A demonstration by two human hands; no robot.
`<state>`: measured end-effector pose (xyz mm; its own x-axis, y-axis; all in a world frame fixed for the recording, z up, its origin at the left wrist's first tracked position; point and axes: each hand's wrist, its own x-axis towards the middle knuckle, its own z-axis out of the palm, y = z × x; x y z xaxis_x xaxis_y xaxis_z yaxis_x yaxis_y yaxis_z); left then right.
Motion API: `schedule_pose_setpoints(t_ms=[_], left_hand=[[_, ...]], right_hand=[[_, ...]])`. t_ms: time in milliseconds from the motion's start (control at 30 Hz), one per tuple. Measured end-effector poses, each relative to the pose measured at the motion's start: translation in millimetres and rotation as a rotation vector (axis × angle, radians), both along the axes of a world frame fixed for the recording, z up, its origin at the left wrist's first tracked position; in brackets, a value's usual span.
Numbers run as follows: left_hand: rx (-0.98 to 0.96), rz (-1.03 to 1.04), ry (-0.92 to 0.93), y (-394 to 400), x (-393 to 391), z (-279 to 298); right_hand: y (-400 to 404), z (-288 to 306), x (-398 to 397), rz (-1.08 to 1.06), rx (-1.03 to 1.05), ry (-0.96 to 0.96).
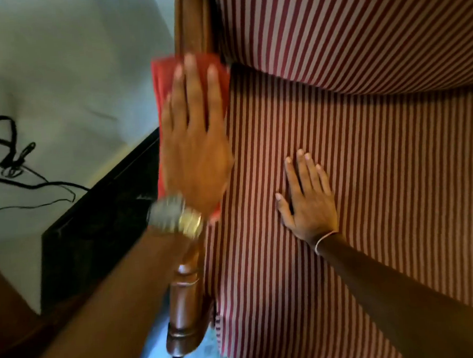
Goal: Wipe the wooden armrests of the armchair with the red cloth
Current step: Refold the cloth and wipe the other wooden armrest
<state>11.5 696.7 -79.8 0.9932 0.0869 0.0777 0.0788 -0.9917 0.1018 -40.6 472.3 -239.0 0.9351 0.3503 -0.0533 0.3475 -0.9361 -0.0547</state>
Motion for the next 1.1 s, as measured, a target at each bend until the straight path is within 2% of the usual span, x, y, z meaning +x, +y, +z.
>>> schedule_pose_setpoints(t_ms=[67, 133, 233, 300, 367, 433, 533, 633, 700, 833, 900, 967, 1100], left_hand=[[-0.054, 0.050, -0.031, 5.5, 57.1, 1.4], [-0.062, 0.089, -0.045, 7.3, 62.6, -1.2], [-0.042, 0.051, -0.062, -3.4, -33.4, -4.0], [-0.018, 0.010, 0.008, -11.5, -112.1, -4.1], [0.025, -0.033, 0.058, -8.4, -142.5, -6.7], [0.039, -0.015, 0.070, -3.2, -113.5, -6.1], [-0.001, -0.016, -0.042, 0.6, -11.5, -2.1], [-0.055, 0.012, -0.044, 9.6, 62.8, 5.1], [-0.068, 0.027, -0.024, 7.5, 31.9, 0.3], [-0.032, -0.047, 0.114, -4.6, -135.1, -3.4], [0.012, -0.097, 0.165, 1.5, -160.6, -7.2], [0.035, -0.079, 0.153, 4.2, -128.8, -4.4], [-0.009, -0.043, 0.015, 3.8, 14.2, 1.2]], right_hand=[[-1.6, -0.2, -1.0, -0.001, -0.006, -0.009], [-1.0, -1.3, 0.6, -0.011, 0.004, -0.019], [0.3, 2.3, -0.4, -0.017, 0.023, -0.007], [1.0, 5.7, -1.9, -0.029, 0.014, 0.007], [1.1, 7.6, -2.9, -0.044, 0.020, 0.003], [1.3, 8.0, -4.5, -0.037, 0.029, 0.012], [2.1, 10.6, -3.4, -0.039, 0.024, 0.018], [0.6, 8.9, -1.5, -0.029, 0.038, 0.012], [0.0, 8.7, 0.4, -0.032, 0.049, 0.006], [0.5, 7.0, -2.4, -0.034, 0.042, -0.004], [1.0, 5.1, -1.6, -0.046, 0.042, -0.015], [2.2, 4.6, -4.4, -0.034, 0.048, -0.021], [1.4, 7.7, -4.0, -0.039, 0.050, -0.013]])
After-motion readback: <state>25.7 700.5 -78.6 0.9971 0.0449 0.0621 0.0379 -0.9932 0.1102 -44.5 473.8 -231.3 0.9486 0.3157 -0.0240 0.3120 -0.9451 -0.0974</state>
